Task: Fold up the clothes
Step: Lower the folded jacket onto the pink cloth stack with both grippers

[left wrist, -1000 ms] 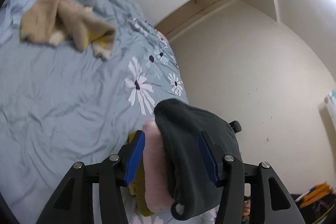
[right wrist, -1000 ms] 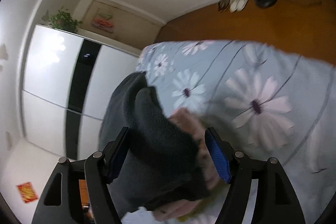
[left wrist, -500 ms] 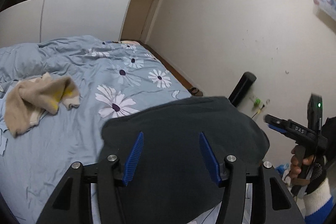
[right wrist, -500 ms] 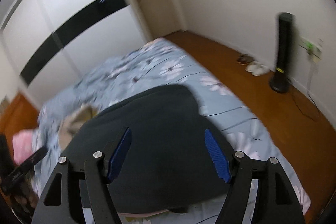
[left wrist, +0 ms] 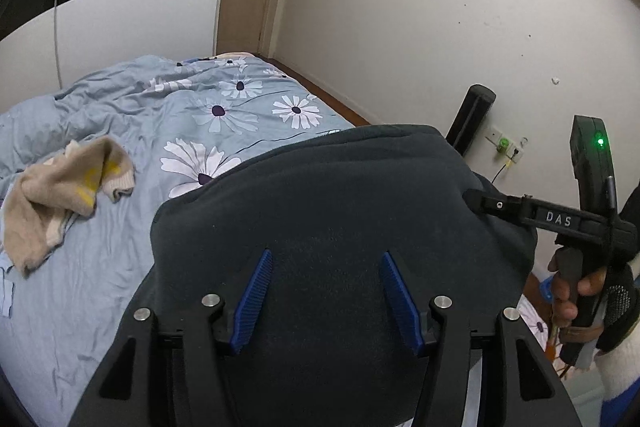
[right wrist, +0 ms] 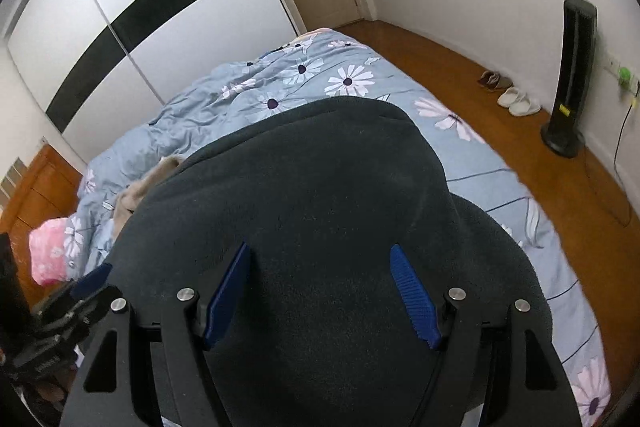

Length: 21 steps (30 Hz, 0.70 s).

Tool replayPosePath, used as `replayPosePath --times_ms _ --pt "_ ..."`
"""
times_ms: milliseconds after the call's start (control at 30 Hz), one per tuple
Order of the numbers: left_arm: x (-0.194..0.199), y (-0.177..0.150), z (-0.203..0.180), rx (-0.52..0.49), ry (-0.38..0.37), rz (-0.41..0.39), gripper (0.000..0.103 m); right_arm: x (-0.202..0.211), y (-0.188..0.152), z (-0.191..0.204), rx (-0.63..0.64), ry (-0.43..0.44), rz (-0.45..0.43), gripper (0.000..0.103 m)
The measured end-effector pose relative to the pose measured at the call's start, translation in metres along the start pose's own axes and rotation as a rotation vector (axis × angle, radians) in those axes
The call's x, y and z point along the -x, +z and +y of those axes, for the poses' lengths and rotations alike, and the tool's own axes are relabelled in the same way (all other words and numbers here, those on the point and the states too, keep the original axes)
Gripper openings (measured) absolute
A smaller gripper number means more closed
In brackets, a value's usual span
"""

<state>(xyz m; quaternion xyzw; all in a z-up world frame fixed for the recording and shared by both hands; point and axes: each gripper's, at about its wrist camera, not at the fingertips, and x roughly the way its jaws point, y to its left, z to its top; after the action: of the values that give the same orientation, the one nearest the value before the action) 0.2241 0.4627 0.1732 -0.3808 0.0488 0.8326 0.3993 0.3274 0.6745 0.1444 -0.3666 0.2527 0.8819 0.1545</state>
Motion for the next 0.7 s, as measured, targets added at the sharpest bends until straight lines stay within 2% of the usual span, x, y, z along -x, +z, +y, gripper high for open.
replayPosePath --times_ms 133,333,533,700 --pt "-0.005 0.000 0.005 0.007 0.006 0.018 0.062 -0.007 -0.002 0.002 0.005 -0.008 0.010 0.074" --pt "0.005 0.005 0.005 0.012 -0.003 0.024 0.063 0.006 0.004 0.013 0.026 -0.047 0.001 0.074" --pt "0.030 0.004 0.001 0.027 -0.009 -0.005 0.064 0.048 0.003 0.033 0.055 -0.037 -0.070 0.074" --pt "0.059 -0.015 0.004 0.054 -0.014 -0.050 0.075 0.084 -0.024 0.058 0.146 -0.053 -0.100 0.074"
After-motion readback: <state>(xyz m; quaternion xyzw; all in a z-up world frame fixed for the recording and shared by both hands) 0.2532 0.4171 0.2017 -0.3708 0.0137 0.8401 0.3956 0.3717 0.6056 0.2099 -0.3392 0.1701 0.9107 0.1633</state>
